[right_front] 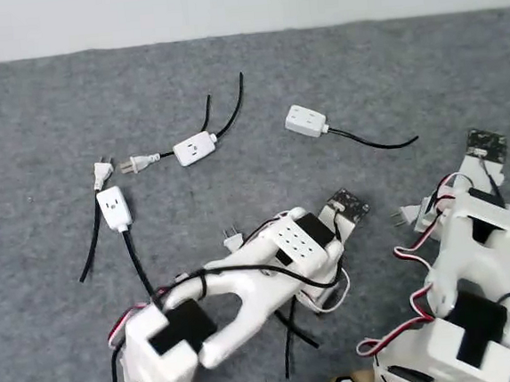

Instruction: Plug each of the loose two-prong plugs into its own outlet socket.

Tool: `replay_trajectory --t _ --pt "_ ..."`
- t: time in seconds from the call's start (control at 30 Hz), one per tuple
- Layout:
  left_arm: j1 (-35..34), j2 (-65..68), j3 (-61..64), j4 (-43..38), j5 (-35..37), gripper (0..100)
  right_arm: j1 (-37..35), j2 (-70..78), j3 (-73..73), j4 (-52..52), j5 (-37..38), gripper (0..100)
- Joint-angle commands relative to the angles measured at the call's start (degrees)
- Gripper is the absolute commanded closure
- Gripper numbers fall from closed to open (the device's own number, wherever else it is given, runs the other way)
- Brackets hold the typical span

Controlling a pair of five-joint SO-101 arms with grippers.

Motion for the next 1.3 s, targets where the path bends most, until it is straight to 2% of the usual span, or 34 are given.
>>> replay_trajectory --t 0.0,0.13,0.2,0.4,0.57,0.63,0.77,0.87,1.03,1.27 --pt "4.3 -1.3 -0.9 2.2 0.6 64 -0.7 -0.7 -0.9 -1.0 0.6 90.5" --pt "6.0 -4.0 -0.7 3.0 -2.2 65 -0.7 -0.7 -0.9 -1.0 0.7 90.5" --pt "4.1 -8.2 -0.7 4.3 -3.6 69 -0.7 -0.7 -0.9 -1.0 0.7 90.5" --pt "-3.4 -21.5 0.1 4.8 -8.9 87 -0.7 -0.7 -0.9 -1.0 0.7 90.5" --pt "-9.4 -24.9 0.7 2.2 -9.8 98 -0.7 -0.7 -0.9 -1.0 0.7 90.5" --pt "-12.5 -24.2 1.1 -2.5 -5.5 99 -0.7 -0.7 -0.9 -1.0 0.7 90.6" --pt "-17.1 -18.5 4.1 -18.2 11.7 99 -0.7 -0.7 -0.9 -1.0 0.7 90.6" --pt "-16.6 -11.9 5.1 -27.3 14.3 99 -0.7 -0.7 -0.9 -1.0 0.7 90.6" --pt "-12.9 -3.4 1.0 -28.0 14.6 99 -0.6 -0.4 -0.9 -1.0 2.3 90.8" --pt "-10.6 -2.7 -2.1 -25.2 14.5 99 -0.5 -0.3 -0.9 -1.0 2.6 90.8"
